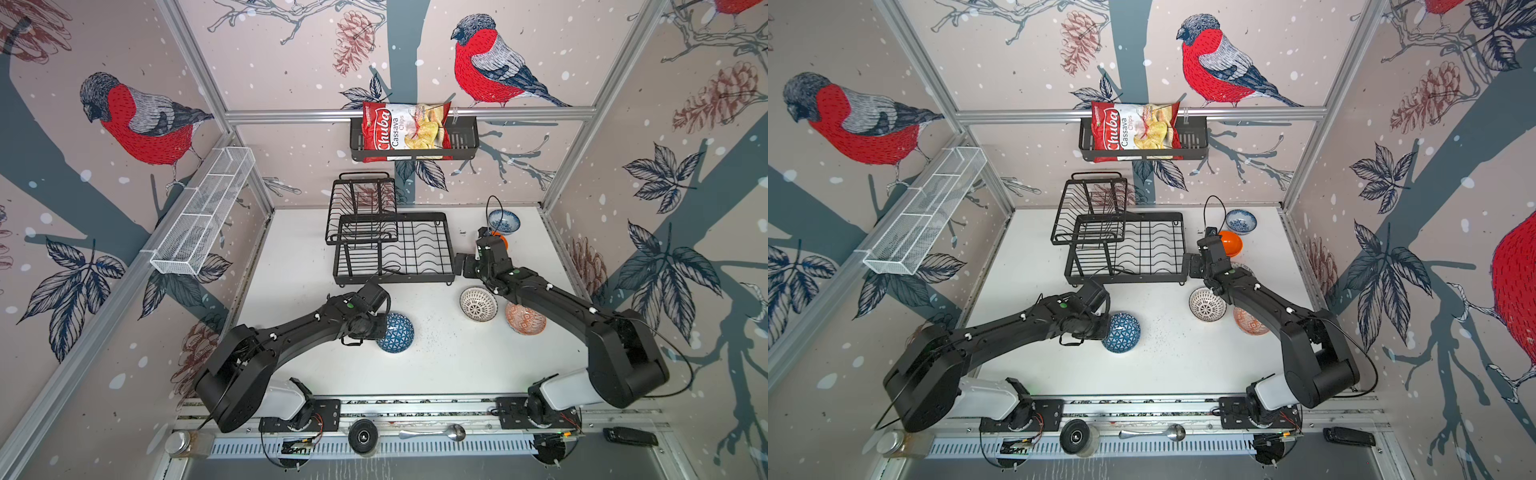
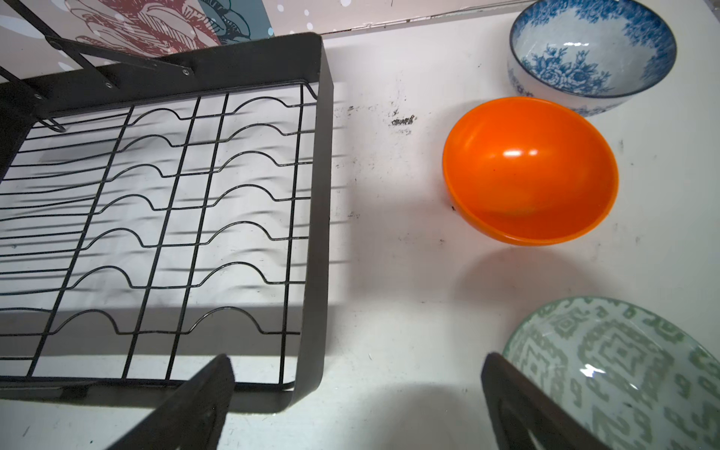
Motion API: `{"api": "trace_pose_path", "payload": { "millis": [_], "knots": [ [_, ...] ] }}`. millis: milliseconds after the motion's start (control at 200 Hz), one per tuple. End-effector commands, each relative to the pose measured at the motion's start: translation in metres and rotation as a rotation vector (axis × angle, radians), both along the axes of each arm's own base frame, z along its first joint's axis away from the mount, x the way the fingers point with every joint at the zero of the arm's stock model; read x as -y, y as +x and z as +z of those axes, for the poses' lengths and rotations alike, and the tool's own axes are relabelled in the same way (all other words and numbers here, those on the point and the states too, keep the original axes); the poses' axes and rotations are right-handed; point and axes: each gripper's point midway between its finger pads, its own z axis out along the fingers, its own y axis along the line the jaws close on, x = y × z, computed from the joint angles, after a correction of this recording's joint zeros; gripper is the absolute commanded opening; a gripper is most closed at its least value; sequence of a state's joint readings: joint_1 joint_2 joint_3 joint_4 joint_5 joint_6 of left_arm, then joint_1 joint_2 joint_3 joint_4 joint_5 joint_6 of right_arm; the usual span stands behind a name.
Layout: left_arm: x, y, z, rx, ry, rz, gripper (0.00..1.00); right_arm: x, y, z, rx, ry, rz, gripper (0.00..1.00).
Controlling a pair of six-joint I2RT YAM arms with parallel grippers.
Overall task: Load bowls into a dish rack
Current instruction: Pick up the bowl from the bottom-center of the table, then place the bowl in the dish rack.
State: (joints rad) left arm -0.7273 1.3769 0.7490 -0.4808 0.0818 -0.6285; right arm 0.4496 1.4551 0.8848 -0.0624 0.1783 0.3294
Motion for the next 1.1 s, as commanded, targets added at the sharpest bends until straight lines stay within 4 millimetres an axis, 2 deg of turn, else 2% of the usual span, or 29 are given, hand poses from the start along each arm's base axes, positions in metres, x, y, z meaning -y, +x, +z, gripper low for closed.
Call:
{"api": "trace_pose_path", "payload": {
  "millis": [0, 95, 215, 325, 420, 460, 470, 485, 500, 730, 890, 976, 1096],
  "knots": [
    [0.015, 0.012, 0.015, 0.045, -0.061, -0.003, 0.0, 0.0, 0.001, 0.008, 0.018, 0.061, -0.019, 1.0],
    [0.028, 0.019, 0.026, 0.081, -0.105, -0.023, 0.0, 0.008, 0.001, 0.009, 0.011, 0.072, -0.057, 1.0],
    [0.05, 0.029, 0.05, 0.15, -0.157, -0.05, 0.0, 0.021, -0.001, 0.013, 0.006, 0.086, -0.107, 1.0],
    [0.075, 0.039, 0.077, 0.224, -0.219, -0.088, 0.0, 0.031, -0.002, 0.027, 0.024, 0.14, -0.15, 1.0],
    [0.095, 0.051, 0.1, 0.29, -0.262, -0.11, 0.0, 0.041, -0.003, 0.049, 0.061, 0.205, -0.185, 1.0],
    [0.098, 0.054, 0.1, 0.302, -0.262, -0.111, 0.0, 0.045, -0.004, 0.06, 0.086, 0.234, -0.198, 1.0],
    [0.103, 0.059, 0.111, 0.324, -0.278, -0.11, 0.0, 0.046, -0.004, 0.062, 0.089, 0.24, -0.199, 1.0],
    [0.106, 0.062, 0.117, 0.34, -0.285, -0.108, 0.0, 0.047, -0.003, 0.063, 0.091, 0.247, -0.201, 1.0],
    [0.107, 0.065, 0.12, 0.351, -0.287, -0.106, 0.0, 0.048, -0.004, 0.074, 0.116, 0.262, -0.197, 1.0],
    [0.131, 0.108, 0.192, 0.583, -0.363, -0.051, 0.0, 0.055, 0.002, 0.149, 0.262, 0.326, -0.218, 1.0],
    [0.157, 0.126, 0.228, 0.695, -0.38, -0.057, 0.0, 0.06, 0.008, 0.197, 0.33, 0.394, -0.238, 1.0],
    [0.17, 0.135, 0.239, 0.745, -0.384, -0.059, 0.0, 0.065, 0.01, 0.213, 0.342, 0.472, -0.248, 1.0],
    [0.178, 0.151, 0.256, 0.843, -0.373, -0.011, 0.0, 0.061, 0.019, 0.224, 0.312, 0.556, -0.224, 1.0]
  ]
}}
